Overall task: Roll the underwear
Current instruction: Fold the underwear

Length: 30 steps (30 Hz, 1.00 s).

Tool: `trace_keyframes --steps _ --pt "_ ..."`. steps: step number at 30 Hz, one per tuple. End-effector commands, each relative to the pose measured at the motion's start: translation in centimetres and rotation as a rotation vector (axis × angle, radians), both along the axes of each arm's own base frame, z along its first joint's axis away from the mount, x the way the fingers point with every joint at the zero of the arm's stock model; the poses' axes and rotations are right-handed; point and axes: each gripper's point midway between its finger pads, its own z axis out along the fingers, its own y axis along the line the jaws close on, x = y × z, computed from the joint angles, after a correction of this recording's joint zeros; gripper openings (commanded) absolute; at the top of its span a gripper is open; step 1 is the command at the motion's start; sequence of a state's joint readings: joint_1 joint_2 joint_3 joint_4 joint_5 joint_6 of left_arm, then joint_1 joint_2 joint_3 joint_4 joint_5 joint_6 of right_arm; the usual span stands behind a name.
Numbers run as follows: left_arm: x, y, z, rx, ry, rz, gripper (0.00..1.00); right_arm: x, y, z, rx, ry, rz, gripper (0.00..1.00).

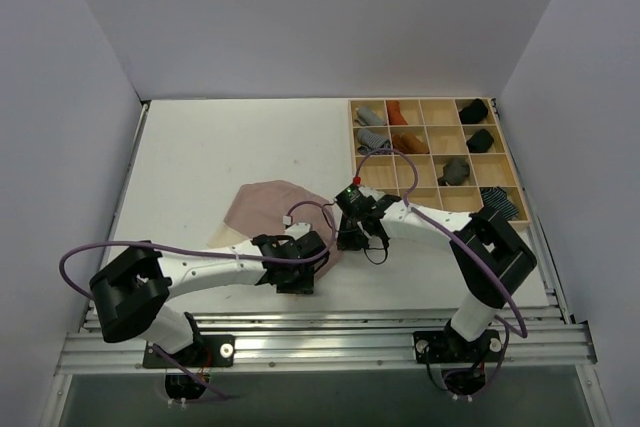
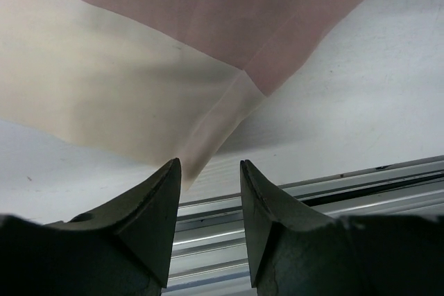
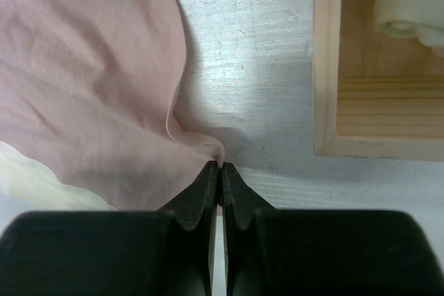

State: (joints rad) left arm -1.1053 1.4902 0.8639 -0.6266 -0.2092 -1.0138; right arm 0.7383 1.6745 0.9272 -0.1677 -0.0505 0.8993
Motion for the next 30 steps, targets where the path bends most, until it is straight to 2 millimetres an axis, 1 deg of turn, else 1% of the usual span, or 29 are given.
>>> trace_keyframes --steps 1,4,5,6,8,9,12,13,14,15,16,18,19,20,21,22,23,24,25,26,27,28,29,30 --pt "0.1 -2.0 -0.3 -0.06 0.001 -0.012 0.47 0.0 -0.3 1.2 0.015 -0.012 -0.017 0.0" --pt "-0.4 -2.1 -1.4 -0.044 0.026 -0.013 0.42 0.1 -0.3 1.3 0.016 -0.016 -0.022 0.0" --pt "-0.7 -2.4 -1.5 -0.049 0.031 -0.024 0.4 0.1 -0.4 1.4 0.017 -0.018 -0.024 0.0" --pt "-0.9 -2.7 -1.6 -0.052 0.032 -0.031 0.33 0.1 -0.4 1.5 0.017 -0.017 -0.026 0.0" --pt "-1.3 -2.9 -1.9 -0.05 0.042 -0.033 0.23 0.1 -0.4 1.8 0.021 -0.022 -0.031 0.0" --pt "-1.3 -3.1 -1.8 -0.051 0.044 -0.026 0.14 0.1 -0.6 1.8 0.02 -0.017 -0.038 0.0" --pt "-1.3 -2.9 -1.7 -0.033 0.046 -0.017 0.03 0.1 -1.0 2.3 0.024 -0.023 -0.047 0.0" --pt "-1.1 -3.3 -0.8 -0.049 0.036 -0.017 0.02 0.2 -1.2 2.5 0.022 -0.024 -0.051 0.0" --pt "-1.1 -3.1 -0.3 -0.041 0.035 -0.015 0.02 0.5 -1.2 3.4 0.027 -0.042 -0.054 0.0" --pt "-1.0 -3.2 0.3 -0.048 0.028 -0.012 0.02 0.2 -1.8 3.7 0.003 -0.034 -0.049 0.0" --pt "-0.6 -4.3 2.3 -0.096 0.007 -0.012 0.02 0.2 -2.1 4.2 -0.006 -0.043 -0.048 0.0" --pt "-0.4 -4.8 4.5 -0.139 -0.01 -0.007 0.02 0.7 -2.8 6.2 -0.021 -0.086 -0.06 0.0" --pt "-0.1 -5.5 6.6 -0.197 -0.031 0.008 0.02 0.9 -2.9 6.9 -0.021 -0.104 -0.05 0.0" --pt "-0.1 -5.2 7.5 -0.203 -0.036 0.02 0.02 1.2 -2.8 7.9 -0.012 -0.125 -0.044 0.0" --pt "0.1 -5.2 8.3 -0.222 -0.048 0.027 0.02 2.0 -2.6 9.2 -0.009 -0.158 -0.047 0.0" --pt "0.6 -4.9 9.5 -0.252 -0.068 0.041 0.02 2.5 -2.3 9.7 -0.005 -0.177 -0.036 0.0" --pt "0.8 -4.5 9.7 -0.254 -0.072 0.047 0.02 3.0 -1.9 9.8 -0.007 -0.181 -0.033 0.0" --pt "1.2 -4.0 9.8 -0.252 -0.074 0.057 0.02 4.0 -1.0 10.7 0.013 -0.203 -0.033 0.0" --pt "2.1 -2.6 9.8 -0.243 -0.066 0.096 0.02 4.4 -0.5 10.9 0.015 -0.205 -0.028 0.0" --pt "2.5 -1.6 9.2 -0.227 -0.048 0.118 0.02 4.9 0.1 9.8 -0.003 -0.183 -0.021 0.0" --pt "2.8 -0.8 8.7 -0.218 -0.035 0.128 0.02 6.1 1.2 10.9 0.018 -0.21 -0.016 0.0" --pt "3.1 0.0 8.8 -0.223 -0.033 0.142 0.02 6.6 1.8 11.1 0.019 -0.214 -0.009 0.0" --pt "3.7 1.3 8.0 -0.215 -0.012 0.183 0.02 7.1 2.4 10.2 0.004 -0.201 0.002 0.0" --pt "3.9 2.0 7.7 -0.211 0.001 0.203 0.02 7.4 3.2 10.3 0.006 -0.202 0.015 0.0"
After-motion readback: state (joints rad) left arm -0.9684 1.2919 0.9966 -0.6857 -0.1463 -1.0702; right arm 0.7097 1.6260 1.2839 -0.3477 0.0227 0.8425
